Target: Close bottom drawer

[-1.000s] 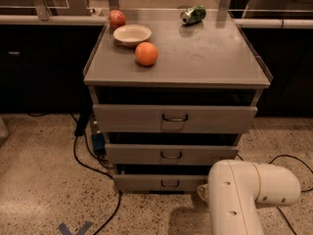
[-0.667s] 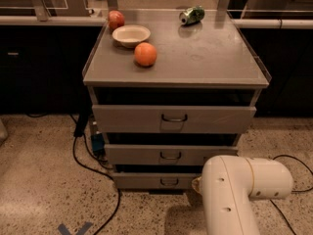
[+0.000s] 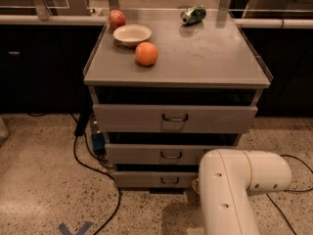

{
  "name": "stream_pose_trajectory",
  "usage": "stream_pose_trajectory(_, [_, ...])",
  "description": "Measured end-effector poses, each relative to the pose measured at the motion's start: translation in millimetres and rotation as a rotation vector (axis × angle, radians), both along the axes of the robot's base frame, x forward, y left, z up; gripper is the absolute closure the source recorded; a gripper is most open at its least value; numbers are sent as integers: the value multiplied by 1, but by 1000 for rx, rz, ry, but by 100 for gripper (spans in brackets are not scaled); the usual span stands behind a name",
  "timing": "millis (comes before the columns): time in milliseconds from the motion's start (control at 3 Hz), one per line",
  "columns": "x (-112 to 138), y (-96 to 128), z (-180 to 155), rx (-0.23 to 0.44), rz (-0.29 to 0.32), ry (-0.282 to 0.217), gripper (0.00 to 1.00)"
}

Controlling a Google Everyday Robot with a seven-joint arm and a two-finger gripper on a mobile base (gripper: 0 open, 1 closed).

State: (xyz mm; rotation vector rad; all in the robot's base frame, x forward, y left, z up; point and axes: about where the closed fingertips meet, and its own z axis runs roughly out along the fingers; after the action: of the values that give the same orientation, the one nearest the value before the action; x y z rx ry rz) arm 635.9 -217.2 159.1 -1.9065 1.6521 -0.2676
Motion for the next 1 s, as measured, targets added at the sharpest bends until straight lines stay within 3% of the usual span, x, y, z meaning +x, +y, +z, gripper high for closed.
stream_pose_trajectory(333, [-23,-41,44,-75,-45,30,100])
stream_pose_trajectory(667, [-55,-55,59,-86,-105,77,100])
stream_pose_trajectory(1000, [-56,-55,59,-86,-106,79,100])
